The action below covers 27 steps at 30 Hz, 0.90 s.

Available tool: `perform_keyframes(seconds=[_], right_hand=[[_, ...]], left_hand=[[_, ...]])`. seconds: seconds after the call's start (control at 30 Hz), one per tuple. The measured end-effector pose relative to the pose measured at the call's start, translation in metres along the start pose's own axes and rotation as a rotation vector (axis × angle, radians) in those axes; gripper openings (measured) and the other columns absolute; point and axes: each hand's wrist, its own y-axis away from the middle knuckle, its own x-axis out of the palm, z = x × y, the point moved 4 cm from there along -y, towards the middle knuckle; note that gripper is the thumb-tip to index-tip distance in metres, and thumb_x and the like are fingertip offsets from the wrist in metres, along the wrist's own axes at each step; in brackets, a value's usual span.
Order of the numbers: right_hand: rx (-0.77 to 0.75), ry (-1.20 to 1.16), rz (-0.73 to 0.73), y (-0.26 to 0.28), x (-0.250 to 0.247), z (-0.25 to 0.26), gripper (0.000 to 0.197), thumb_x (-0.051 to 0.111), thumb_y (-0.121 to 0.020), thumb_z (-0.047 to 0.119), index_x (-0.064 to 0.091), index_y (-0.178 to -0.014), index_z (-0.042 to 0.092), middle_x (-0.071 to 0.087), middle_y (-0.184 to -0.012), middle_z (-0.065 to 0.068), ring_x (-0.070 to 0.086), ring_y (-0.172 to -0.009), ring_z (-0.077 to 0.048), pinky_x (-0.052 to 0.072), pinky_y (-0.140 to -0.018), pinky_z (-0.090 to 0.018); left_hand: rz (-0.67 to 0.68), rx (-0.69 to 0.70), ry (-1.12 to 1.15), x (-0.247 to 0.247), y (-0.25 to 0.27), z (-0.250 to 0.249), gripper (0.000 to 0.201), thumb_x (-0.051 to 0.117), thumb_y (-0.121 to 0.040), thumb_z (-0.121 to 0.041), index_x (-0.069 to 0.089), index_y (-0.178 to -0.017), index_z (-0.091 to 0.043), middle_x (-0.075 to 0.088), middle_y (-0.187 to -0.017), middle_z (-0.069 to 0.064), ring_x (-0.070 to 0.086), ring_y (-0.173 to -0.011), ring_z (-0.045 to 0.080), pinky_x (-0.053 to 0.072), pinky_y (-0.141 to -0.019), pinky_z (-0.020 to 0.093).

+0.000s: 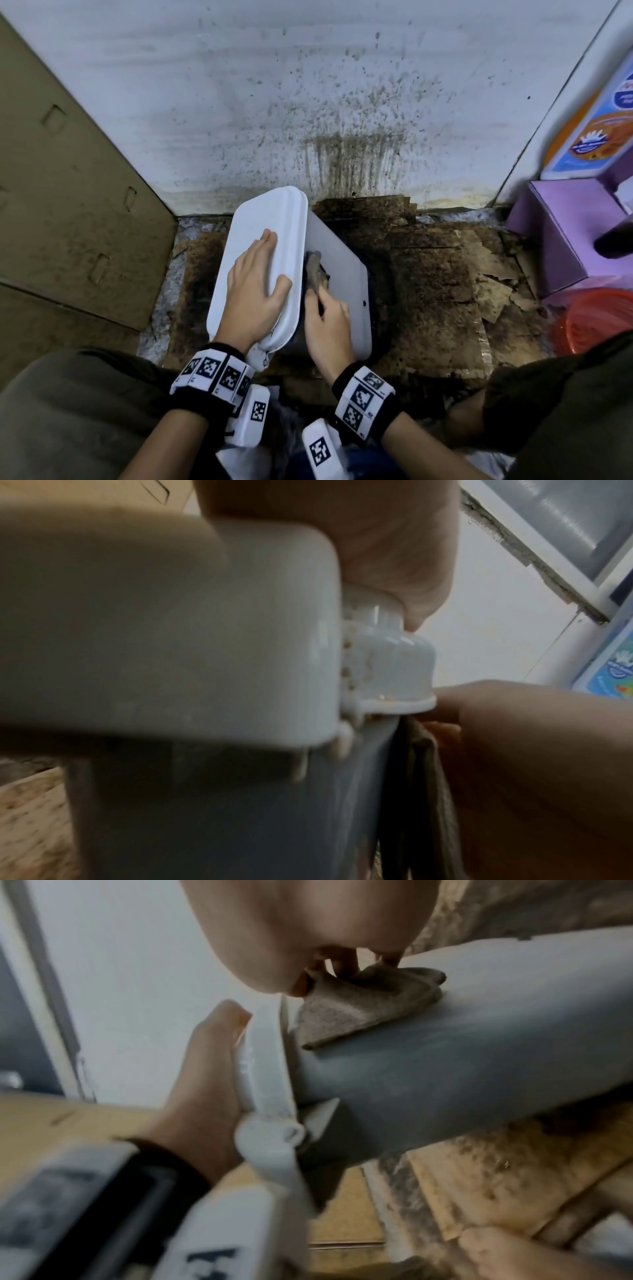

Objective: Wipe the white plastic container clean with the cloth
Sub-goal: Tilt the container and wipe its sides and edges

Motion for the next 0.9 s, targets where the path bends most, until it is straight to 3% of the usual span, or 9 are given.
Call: perform_keyframes(seconds=[0.07, 0.1, 0.2, 0.33, 0.43, 0.57, 0.63, 0.77, 0.9], right_hand=[[-0.121, 0.081, 0.002, 0.007, -0.005, 0.003, 0.045, 0.038, -0.107, 0.034, 0.040, -0.152, 0.033, 0.050, -0.139, 0.002, 0.036, -0.119, -0.002, 0.024, -0.105, -0.007], [-0.196, 0.149, 0.006, 0.009, -0.009, 0.001, 0.046, 0.038, -0.108, 0.031, 0.039, -0.154, 0.029, 0.049, -0.143, 0.001, 0.036, -0.120, -0.002, 0.022, -0.105, -0.003], [-0.287, 0.305, 0.063, 0.002, -0.019, -0.023, 0.049, 0.040, -0.108, 0.028, 0.036, -0.156, 0.020, 0.047, -0.151, 0.000, 0.042, -0.126, -0.010, 0.024, -0.112, -0.009], [-0.079, 0.375, 0.061, -0.016, -0.036, -0.067, 0.047, 0.040, -0.108, 0.026, 0.040, -0.154, 0.015, 0.047, -0.152, -0.005, 0.044, -0.138, -0.024, 0.024, -0.116, -0.017], [0.188, 0.411, 0.094, -0.028, -0.055, -0.104, 0.040, 0.042, -0.107, 0.026, 0.057, -0.139, 0.009, 0.060, -0.138, -0.018, 0.052, -0.131, -0.037, 0.038, -0.105, -0.031], [0.388, 0.360, 0.142, -0.036, -0.069, -0.111, 0.039, 0.043, -0.106, 0.030, 0.063, -0.132, 0.009, 0.060, -0.139, -0.017, 0.048, -0.135, -0.038, 0.038, -0.107, -0.033], [0.412, 0.353, 0.139, -0.037, -0.066, -0.104, 0.039, 0.042, -0.106, 0.030, 0.063, -0.132, 0.010, 0.059, -0.139, -0.017, 0.046, -0.135, -0.038, 0.037, -0.107, -0.033], [0.383, 0.272, 0.078, -0.033, -0.054, -0.076, 0.035, 0.043, -0.104, 0.031, 0.070, -0.114, 0.011, 0.063, -0.127, -0.020, 0.052, -0.127, -0.037, 0.041, -0.101, -0.033], [0.213, 0.169, 0.060, -0.026, -0.043, -0.025, 0.034, 0.044, -0.105, 0.032, 0.068, -0.124, 0.019, 0.068, -0.123, -0.010, 0.058, -0.120, -0.029, 0.041, -0.093, -0.025]], left_hand=[[-0.002, -0.001, -0.001, -0.001, 0.000, 0.001, 0.073, 0.033, -0.091, -0.049, 0.024, -0.160, -0.029, 0.022, -0.167, -0.011, 0.019, -0.153, 0.015, 0.017, -0.122, 0.035], [-0.002, -0.002, 0.002, -0.001, 0.000, 0.001, 0.073, 0.033, -0.091, -0.049, 0.024, -0.160, -0.029, 0.022, -0.167, -0.011, 0.019, -0.153, 0.015, 0.017, -0.122, 0.036], [0.000, 0.002, 0.007, -0.002, 0.001, 0.003, 0.073, 0.033, -0.091, -0.050, 0.024, -0.160, -0.029, 0.022, -0.167, -0.012, 0.020, -0.153, 0.015, 0.018, -0.122, 0.037], [-0.004, -0.005, 0.023, -0.004, 0.002, 0.005, 0.073, 0.034, -0.090, -0.049, 0.026, -0.160, -0.028, 0.023, -0.166, -0.012, 0.020, -0.152, 0.015, 0.018, -0.122, 0.037], [-0.003, -0.003, 0.034, -0.003, 0.003, 0.003, 0.074, 0.035, -0.089, -0.049, 0.026, -0.159, -0.028, 0.024, -0.166, -0.012, 0.021, -0.153, 0.015, 0.018, -0.123, 0.039], [-0.002, -0.004, 0.037, -0.004, 0.003, 0.000, 0.074, 0.035, -0.089, -0.049, 0.026, -0.159, -0.029, 0.023, -0.166, -0.012, 0.020, -0.152, 0.015, 0.018, -0.123, 0.038], [0.003, -0.010, 0.038, -0.003, 0.003, 0.000, 0.075, 0.035, -0.088, -0.050, 0.025, -0.159, -0.029, 0.023, -0.166, -0.012, 0.020, -0.152, 0.015, 0.018, -0.123, 0.038], [-0.007, -0.016, 0.030, -0.004, 0.002, 0.004, 0.075, 0.034, -0.088, -0.050, 0.025, -0.160, -0.030, 0.023, -0.166, -0.013, 0.020, -0.152, 0.015, 0.018, -0.123, 0.038], [-0.002, -0.016, 0.027, -0.003, 0.003, 0.001, 0.075, 0.033, -0.088, -0.050, 0.025, -0.160, -0.030, 0.022, -0.166, -0.014, 0.019, -0.152, 0.014, 0.017, -0.122, 0.036]])
